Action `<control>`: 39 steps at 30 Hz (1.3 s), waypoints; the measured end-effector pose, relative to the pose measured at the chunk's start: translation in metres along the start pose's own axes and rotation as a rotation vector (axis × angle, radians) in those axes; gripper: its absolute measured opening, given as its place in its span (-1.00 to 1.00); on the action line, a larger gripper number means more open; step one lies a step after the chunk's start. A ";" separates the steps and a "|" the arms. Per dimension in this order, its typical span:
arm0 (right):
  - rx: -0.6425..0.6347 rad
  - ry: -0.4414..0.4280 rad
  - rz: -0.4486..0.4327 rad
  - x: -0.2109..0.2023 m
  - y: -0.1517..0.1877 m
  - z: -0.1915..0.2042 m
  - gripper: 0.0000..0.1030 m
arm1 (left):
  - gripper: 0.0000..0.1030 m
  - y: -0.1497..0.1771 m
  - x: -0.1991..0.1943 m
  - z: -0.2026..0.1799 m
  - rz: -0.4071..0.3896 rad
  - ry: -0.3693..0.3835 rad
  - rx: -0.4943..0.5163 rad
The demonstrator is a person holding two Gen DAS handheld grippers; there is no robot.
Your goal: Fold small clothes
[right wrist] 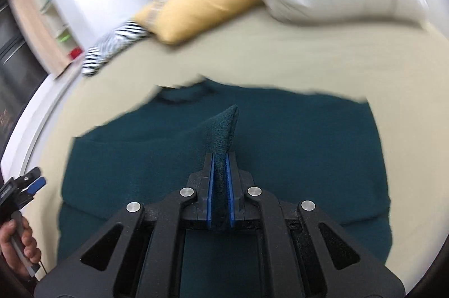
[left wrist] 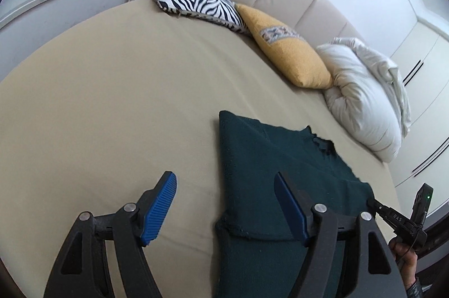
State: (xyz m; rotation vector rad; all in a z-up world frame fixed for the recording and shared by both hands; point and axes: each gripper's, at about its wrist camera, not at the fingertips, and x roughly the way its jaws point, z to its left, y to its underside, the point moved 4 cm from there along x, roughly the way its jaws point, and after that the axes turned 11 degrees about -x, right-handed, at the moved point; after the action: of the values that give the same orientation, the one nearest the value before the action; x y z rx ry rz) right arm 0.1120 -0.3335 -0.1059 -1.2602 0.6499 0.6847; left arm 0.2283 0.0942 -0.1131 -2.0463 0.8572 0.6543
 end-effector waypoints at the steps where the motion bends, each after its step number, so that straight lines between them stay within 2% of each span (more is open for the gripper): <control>1: 0.028 -0.013 0.022 0.009 0.004 -0.013 -0.87 | 0.45 0.000 0.008 -0.002 0.010 -0.015 0.013; 8: 0.013 -0.017 0.033 0.023 0.015 -0.022 -0.87 | 0.43 -0.007 0.060 -0.021 0.058 -0.103 0.068; 10: -0.002 -0.018 0.036 0.024 0.018 -0.021 -0.79 | 0.38 -0.005 0.073 -0.027 0.081 -0.120 0.094; 12: -0.017 -0.018 0.039 0.029 0.020 -0.015 -0.79 | 0.04 -0.001 0.081 -0.032 0.079 -0.153 0.140; 13: -0.019 -0.022 0.045 0.029 0.020 -0.016 -0.78 | -0.22 -0.001 0.083 -0.032 0.078 -0.152 0.142; 14: -0.013 -0.038 0.049 0.028 0.019 -0.018 -0.76 | -0.37 -0.001 0.083 -0.029 0.081 -0.147 0.133; 16: 0.000 -0.057 0.048 0.026 0.018 -0.021 -0.58 | -0.53 -0.002 0.082 -0.026 0.078 -0.142 0.126; 19: 0.032 -0.094 0.025 0.028 0.011 -0.023 -0.31 | -0.65 -0.002 0.082 -0.024 0.077 -0.143 0.141; 22: 0.054 -0.137 0.009 0.035 0.005 -0.019 -0.26 | -0.73 -0.002 0.084 -0.025 0.073 -0.145 0.151; 23: 0.033 -0.122 0.026 0.042 0.004 -0.016 -0.28 | -0.74 -0.002 0.084 -0.025 0.071 -0.144 0.152; 24: 0.012 -0.097 0.048 0.049 0.003 -0.014 -0.41 | -0.75 -0.002 0.084 -0.024 0.071 -0.142 0.151; 25: -0.006 -0.075 0.066 0.055 0.003 -0.012 -0.77 | -0.79 -0.003 0.084 -0.023 0.070 -0.139 0.147; 26: -0.019 -0.038 0.072 0.057 0.001 -0.013 -0.83 | -0.82 -0.004 0.083 -0.022 0.069 -0.131 0.138; 28: -0.007 -0.040 0.050 0.053 -0.003 -0.014 -0.88 | -0.83 -0.006 0.081 -0.020 0.061 -0.121 0.125; 33: -0.073 -0.002 -0.059 0.028 -0.019 0.002 -0.89 | -0.85 -0.010 0.077 -0.020 0.025 -0.123 0.113; 35: -0.062 0.003 -0.041 0.038 -0.019 -0.003 -0.89 | -0.85 -0.009 0.083 -0.017 0.031 -0.128 0.109; 37: -0.034 0.003 0.064 0.067 -0.005 -0.014 -0.89 | -0.84 -0.008 0.086 -0.014 0.037 -0.126 0.109; 39: -0.012 -0.021 0.037 0.070 0.001 -0.021 -0.89 | -0.84 -0.010 0.086 -0.015 0.043 -0.125 0.120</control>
State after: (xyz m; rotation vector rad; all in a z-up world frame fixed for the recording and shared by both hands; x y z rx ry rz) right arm 0.1543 -0.3468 -0.1639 -1.2531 0.6542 0.7327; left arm 0.2926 0.0562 -0.1597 -1.8642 0.8494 0.7293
